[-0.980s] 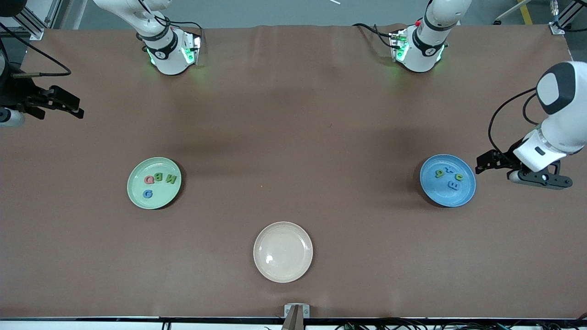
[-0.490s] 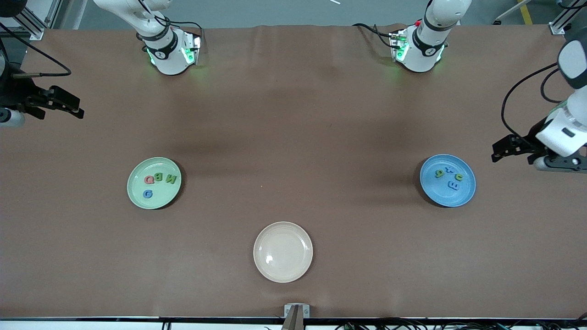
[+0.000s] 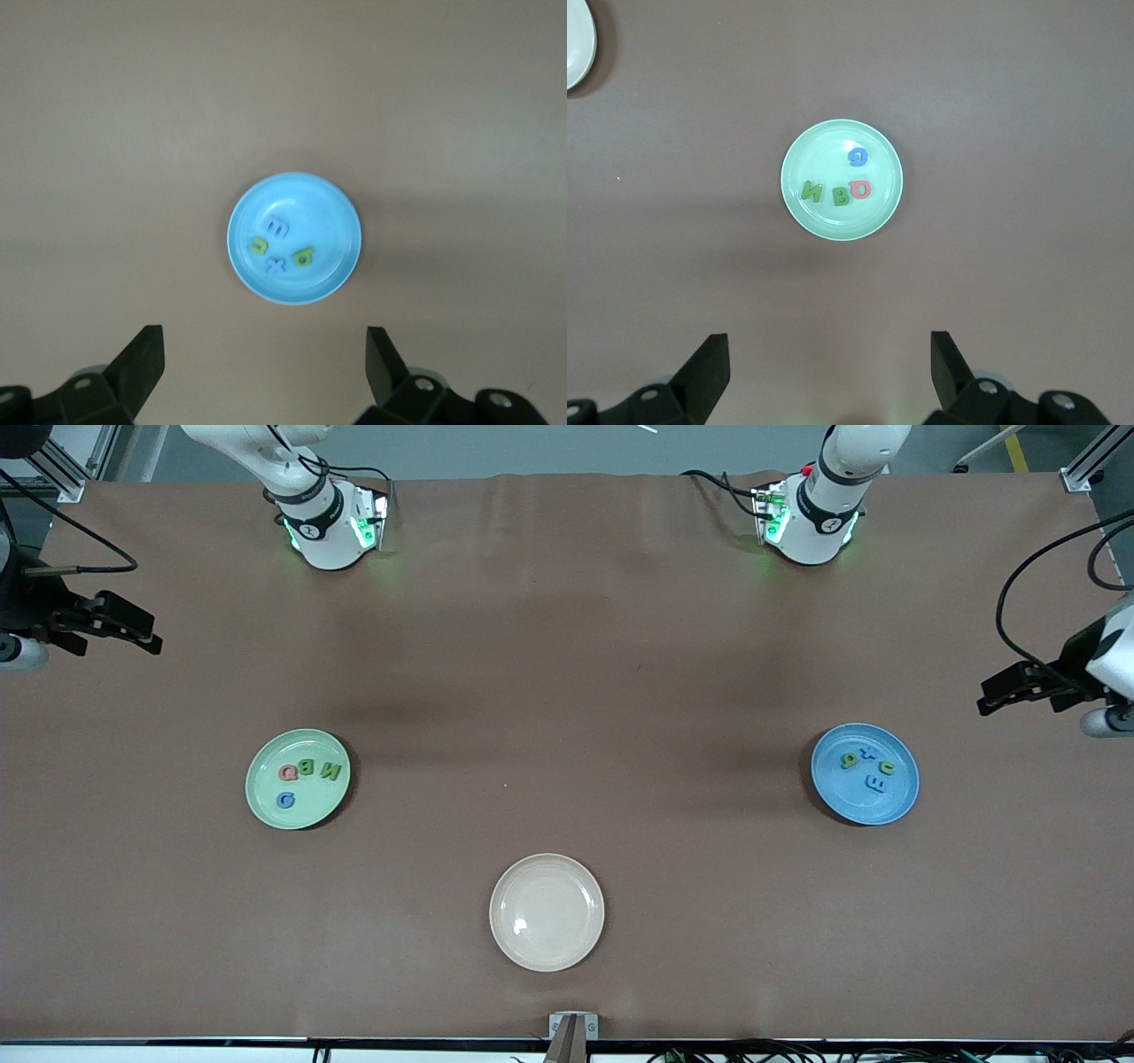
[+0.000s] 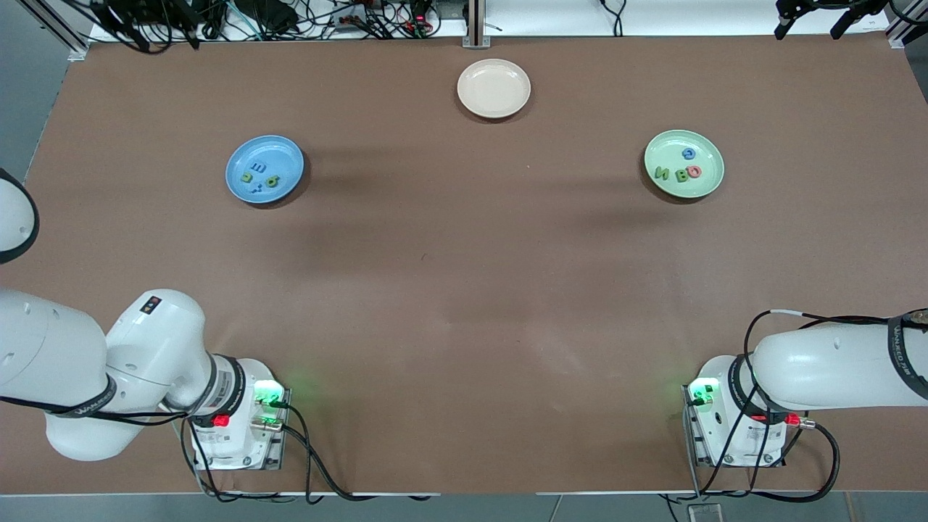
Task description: Sort upper and lower case letters into plates
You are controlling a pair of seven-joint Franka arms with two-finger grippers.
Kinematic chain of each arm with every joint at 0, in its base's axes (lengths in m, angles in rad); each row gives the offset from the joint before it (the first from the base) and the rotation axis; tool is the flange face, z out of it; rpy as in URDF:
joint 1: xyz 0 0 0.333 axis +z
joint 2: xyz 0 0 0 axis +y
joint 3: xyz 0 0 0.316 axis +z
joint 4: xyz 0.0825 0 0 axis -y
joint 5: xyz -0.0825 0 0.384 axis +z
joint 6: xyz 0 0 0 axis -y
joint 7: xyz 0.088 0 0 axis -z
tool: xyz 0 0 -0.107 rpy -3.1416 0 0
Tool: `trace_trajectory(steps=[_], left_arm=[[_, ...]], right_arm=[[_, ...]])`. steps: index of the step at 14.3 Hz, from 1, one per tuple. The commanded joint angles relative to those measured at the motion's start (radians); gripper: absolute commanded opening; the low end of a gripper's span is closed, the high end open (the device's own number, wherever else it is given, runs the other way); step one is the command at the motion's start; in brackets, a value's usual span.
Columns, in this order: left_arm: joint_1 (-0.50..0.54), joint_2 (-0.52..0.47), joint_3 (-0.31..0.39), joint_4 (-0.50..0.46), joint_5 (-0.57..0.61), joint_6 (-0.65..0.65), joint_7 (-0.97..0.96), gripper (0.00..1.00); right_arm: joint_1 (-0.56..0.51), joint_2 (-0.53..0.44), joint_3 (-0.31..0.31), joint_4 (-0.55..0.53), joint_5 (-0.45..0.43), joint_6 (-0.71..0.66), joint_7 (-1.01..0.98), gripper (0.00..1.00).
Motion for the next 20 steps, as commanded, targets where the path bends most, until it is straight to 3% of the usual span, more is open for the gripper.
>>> trace_trajectory(steps=[1,9,13,14,16,20], left_arm=[[0.006,-0.014,-0.025,0.068,-0.019,-0.084,-0.009,1.00],[0.002,0.009,-0.015,0.099,-0.012,-0.086,-0.010,1.00],[-0.056,0.016,0.040,0.102,-0.012,-0.085,-0.013,1.00],[-0.101,0.018,0.081,0.117,-0.012,-0.085,-0.012,1.00],[-0.265,0.024,0.240,0.138,-0.012,-0.085,-0.010,1.00],[-0.791,0.013,0.758,0.174,-0.019,-0.120,-0.010,1.00]], right_arm=[[-0.008,-0.034,0.003,-0.032,0.010,0.010,0.011,1.00],[-0.007,-0.034,0.003,-0.037,0.010,0.011,0.011,1.00],[-0.008,-0.034,0.003,-0.038,0.010,0.010,0.011,1.00],[-0.008,-0.034,0.003,-0.038,0.010,0.010,0.011,1.00],[-0.007,-0.034,0.003,-0.038,0.010,0.010,0.011,1.00],[-0.007,-0.034,0.003,-0.038,0.010,0.011,0.011,1.00]])
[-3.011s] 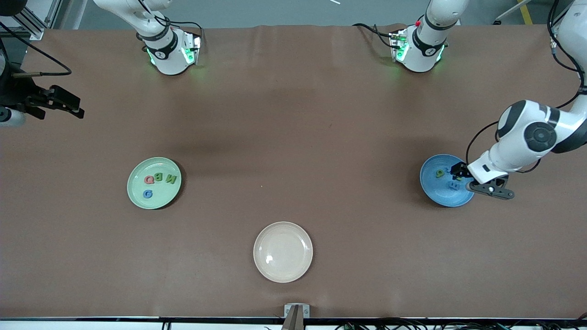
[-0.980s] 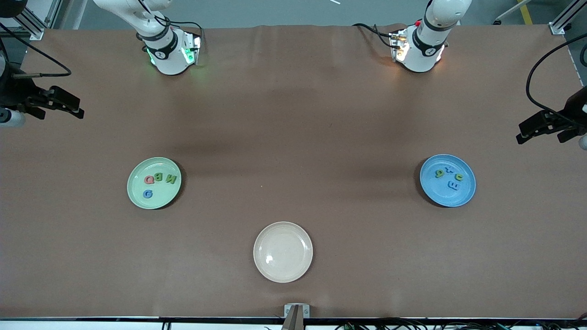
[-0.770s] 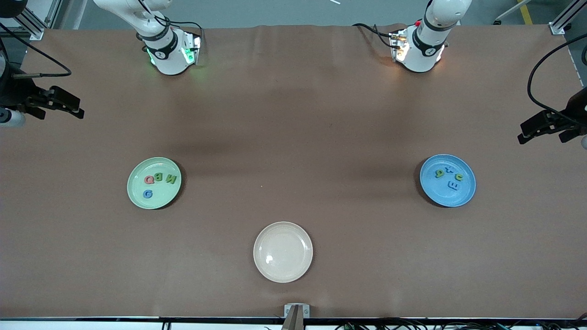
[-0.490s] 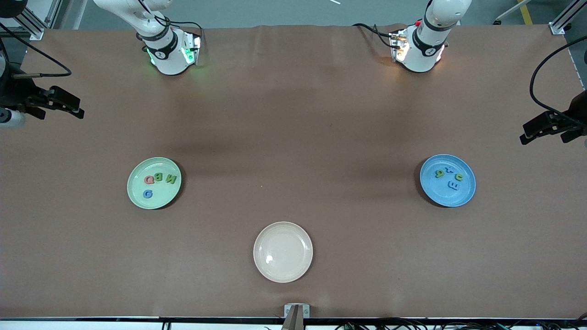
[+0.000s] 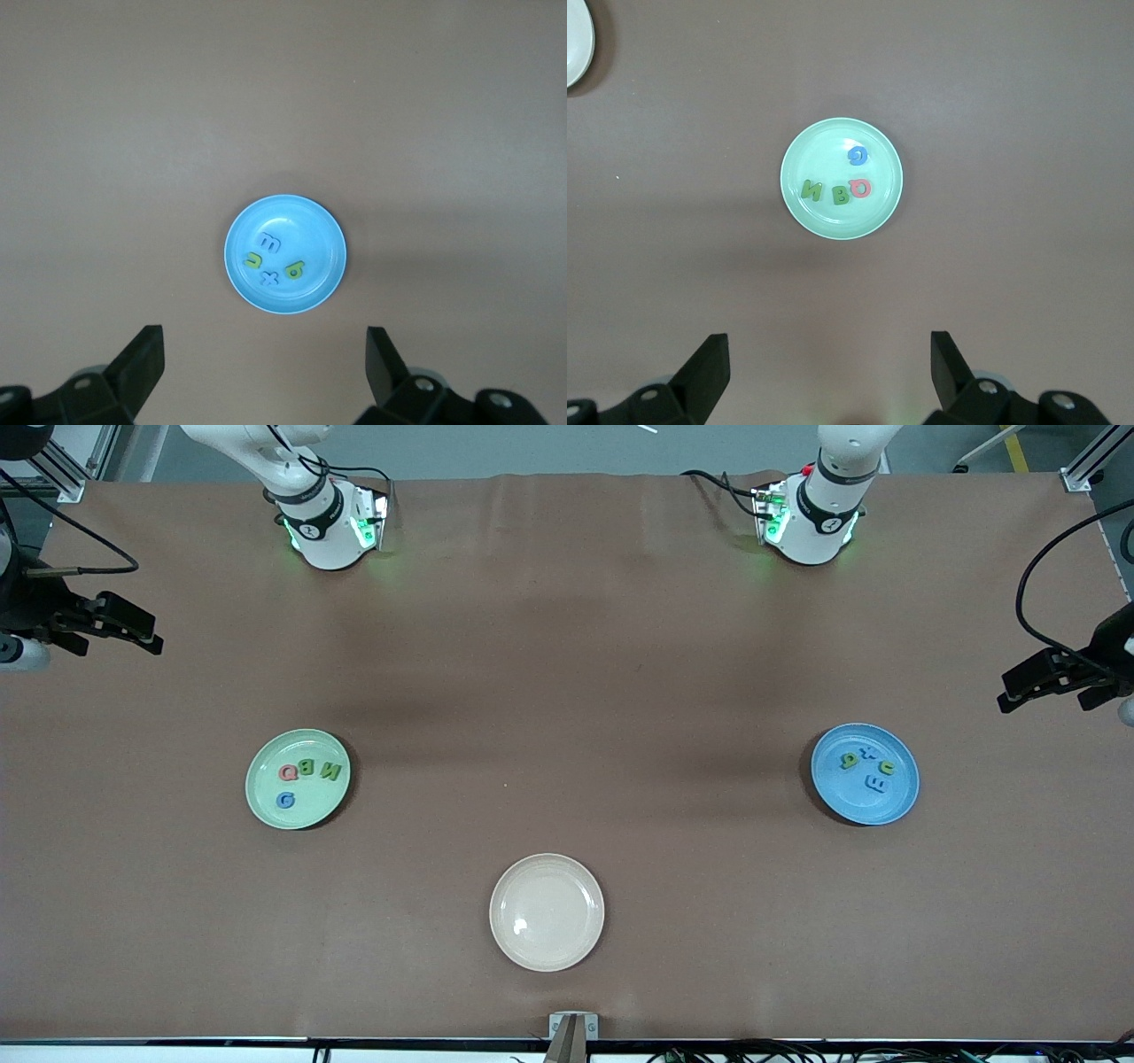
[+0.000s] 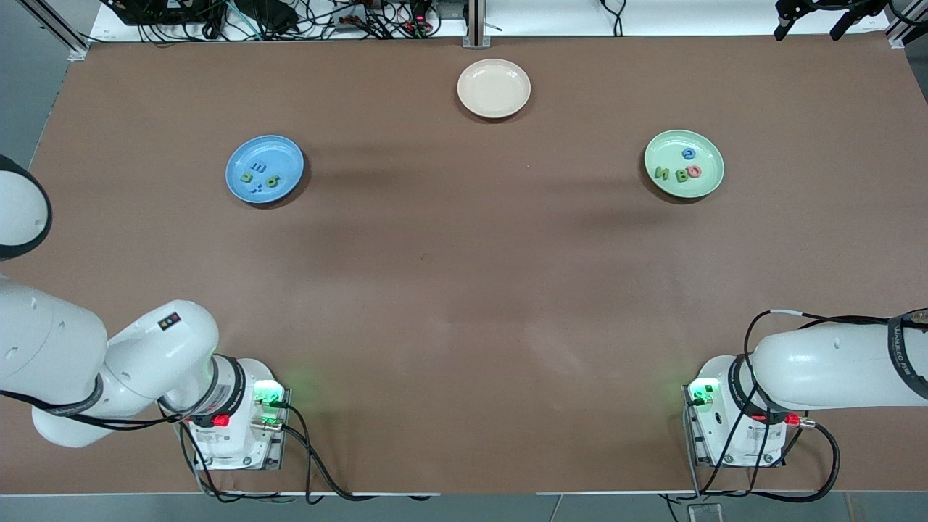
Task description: Sort upper and lower case letters into plates
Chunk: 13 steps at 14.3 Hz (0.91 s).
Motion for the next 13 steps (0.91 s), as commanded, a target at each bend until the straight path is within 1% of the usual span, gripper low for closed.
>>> trace_trajectory(steps=[1,3,5,6,8,11,13], left_arm=[[-0.354,-0.001,0.349,0.049,-0.018,-0.056,-0.001,1.00],[-0.534,-0.002,0.523,0.049,-0.019,-0.059,-0.001,1.00],[-0.626,-0.002,0.611,0.049,-0.019,-0.059,0.001,1.00],[-0.653,-0.002,0.637,0.051,-0.021,-0.059,0.001,1.00],[-0.673,-0.002,0.661,0.051,-0.033,-0.059,0.001,1.00],[-0.676,-0.002,0.677,0.052,-0.062,-0.059,0.001,1.00],[-0.665,-0.002,0.675,0.052,-0.076,-0.059,0.001,1.00]], right_arm=[[-0.007,-0.033,0.004,-0.035,0.010,0.010,0.010,1.00],[-0.008,-0.034,0.002,-0.033,0.010,0.011,0.010,1.00],[-0.007,-0.033,0.002,-0.033,0.010,0.013,0.010,1.00],[-0.007,-0.035,0.004,-0.033,0.010,0.011,0.010,1.00],[-0.007,-0.035,0.004,-0.033,0.010,0.011,0.010,1.00],[-0.007,-0.033,0.004,-0.033,0.010,0.011,0.010,1.00],[-0.007,-0.033,0.004,-0.033,0.010,0.014,0.010,1.00]])
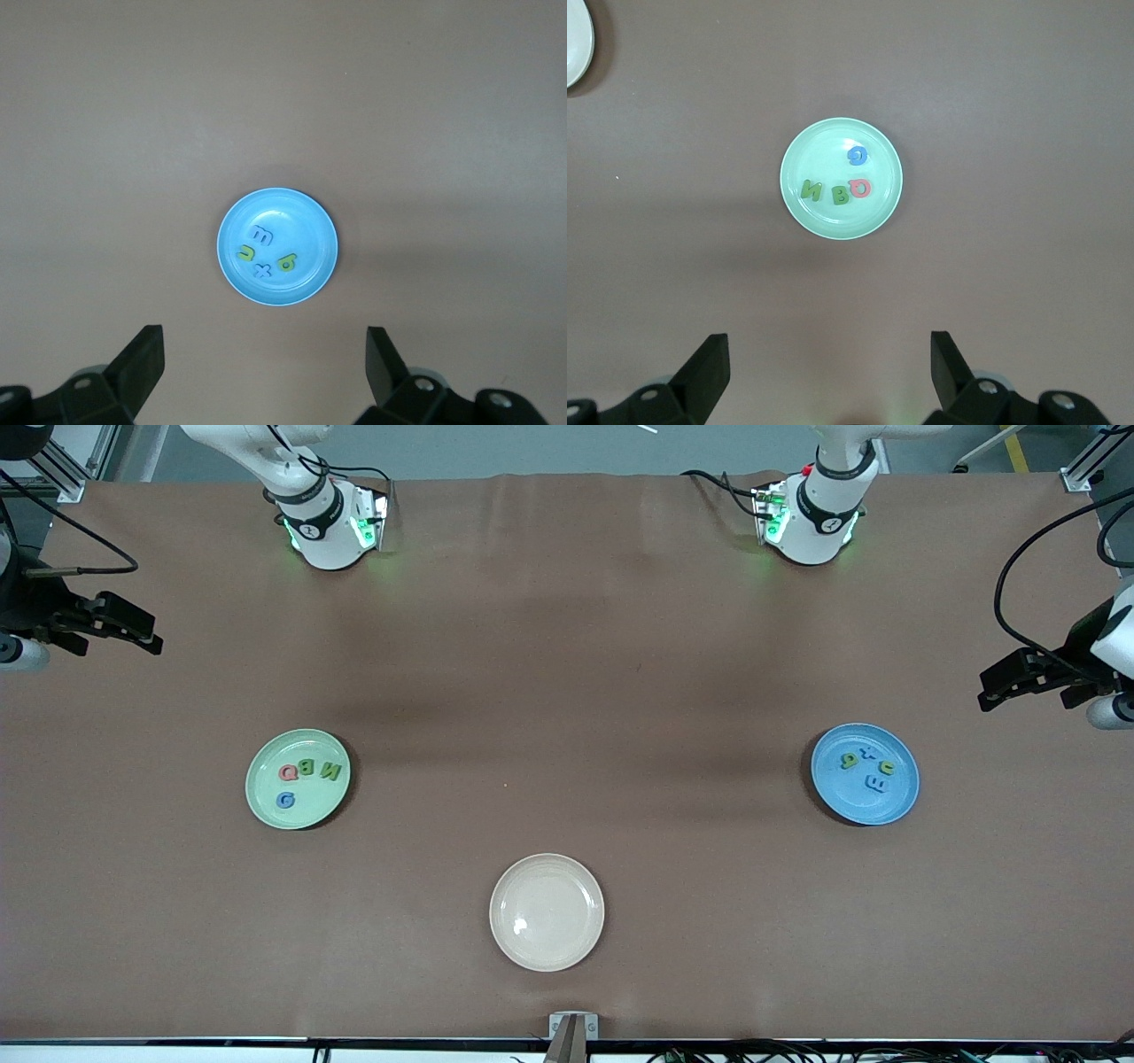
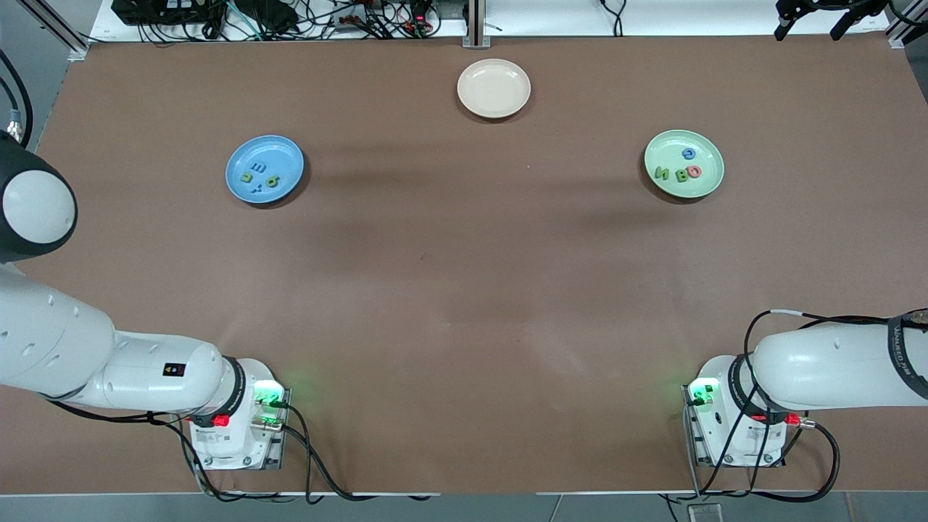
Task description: Sort upper and lower case letters into plates
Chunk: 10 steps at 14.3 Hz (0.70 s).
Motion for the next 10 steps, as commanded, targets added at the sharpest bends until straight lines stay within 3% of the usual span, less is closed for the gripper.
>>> trace_trajectory(steps=[1,10], left_arm=[[-0.001,-0.002,0.011,0.031,-0.027,-0.022,0.001,1.00],[0.003,0.000,0.013,0.048,-0.026,-0.022,-0.001,1.00]], right_arm=[[-0.007,-0.032,0.003,-0.033,0.010,0.016,0.010,1.00],[-0.007,-0.032,0.004,-0.035,0.009,0.016,0.001,1.00]])
